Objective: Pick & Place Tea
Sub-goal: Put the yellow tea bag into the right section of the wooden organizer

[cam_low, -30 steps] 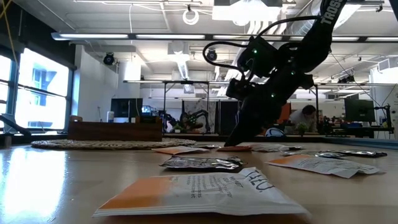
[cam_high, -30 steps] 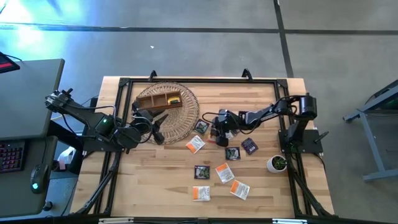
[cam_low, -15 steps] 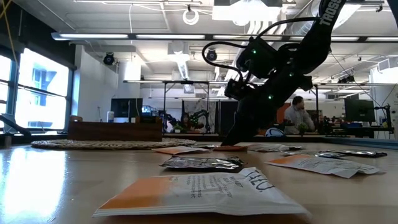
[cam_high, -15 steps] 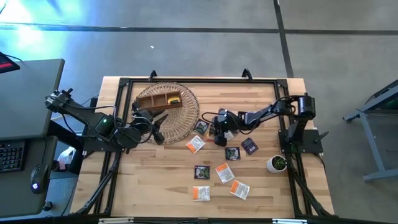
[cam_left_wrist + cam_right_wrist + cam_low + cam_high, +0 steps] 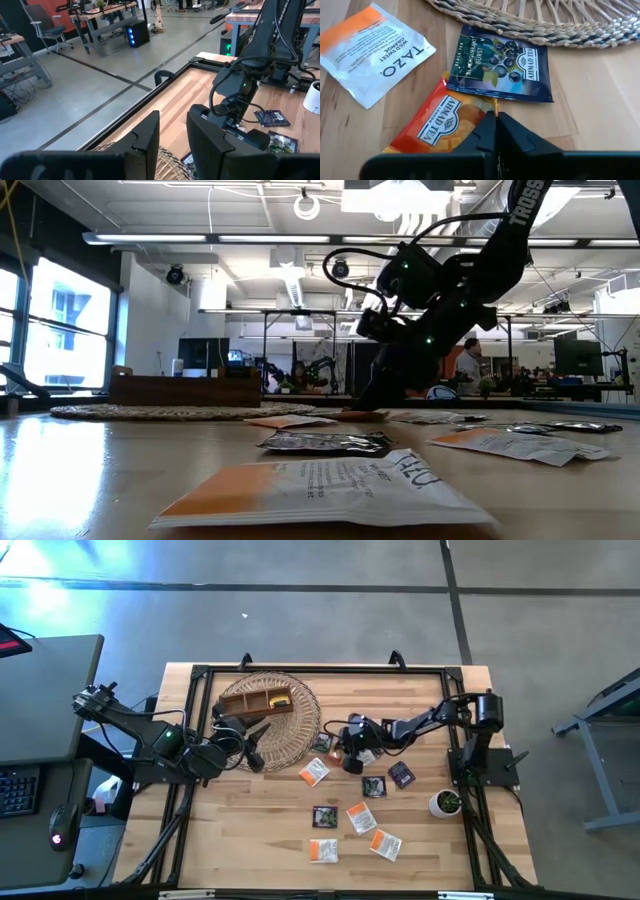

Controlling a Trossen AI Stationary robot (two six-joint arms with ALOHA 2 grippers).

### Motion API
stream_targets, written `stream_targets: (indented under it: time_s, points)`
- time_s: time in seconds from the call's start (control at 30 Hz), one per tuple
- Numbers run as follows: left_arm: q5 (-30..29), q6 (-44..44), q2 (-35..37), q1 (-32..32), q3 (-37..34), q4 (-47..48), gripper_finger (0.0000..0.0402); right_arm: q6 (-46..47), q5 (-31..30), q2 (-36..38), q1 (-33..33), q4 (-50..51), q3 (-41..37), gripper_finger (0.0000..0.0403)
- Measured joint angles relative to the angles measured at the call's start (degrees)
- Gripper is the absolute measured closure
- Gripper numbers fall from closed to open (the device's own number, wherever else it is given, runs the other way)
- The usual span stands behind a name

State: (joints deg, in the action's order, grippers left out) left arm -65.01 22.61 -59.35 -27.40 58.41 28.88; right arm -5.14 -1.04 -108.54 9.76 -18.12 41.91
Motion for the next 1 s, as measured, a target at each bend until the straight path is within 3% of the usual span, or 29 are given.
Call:
stream_targets:
  time_s: [0.17, 0.33, 0.47, 0.57, 0.77, 0.9, 1.0]
  points:
    - [0.02, 0.00, 0.00, 0.00, 0.00, 0.00, 0.0305, -0.27, 0.04, 1.97, -0.13, 0.10, -0.02, 0.0387]
    - [-0.04, -0.01, 0.00, 0.02, 0.00, 0.02, 0.0305, -4.26, -1.55, 8.67, -1.34, 1.97, -0.42, 0.0395]
    - [-0.15, -0.83, 0.00, 0.02, 0.00, 0.01, 0.0305, -18.05, -11.45, 14.01, -3.92, -1.99, -0.07, 0.0398]
    - [-0.51, -1.44, 0.00, 0.02, 0.00, -0.02, 0.0305, -31.04, -16.72, 14.15, -5.44, -10.85, -0.17, 0.0398]
    - [-0.58, -1.53, 0.00, 0.02, 0.02, -0.21, 0.0305, -45.77, -16.52, 8.25, -4.71, -35.81, 0.89, 0.0400]
    - [-2.25, -1.79, 0.00, 0.02, 0.02, -0.43, 0.0305, -51.29, -16.57, 1.12, -2.88, -37.34, 8.51, 0.0399]
    - [-2.95, -1.81, 0.00, 0.02, 0.02, -0.37, 0.0305, -52.37, -22.22, -4.61, -1.74, -32.95, 17.87, 0.0400]
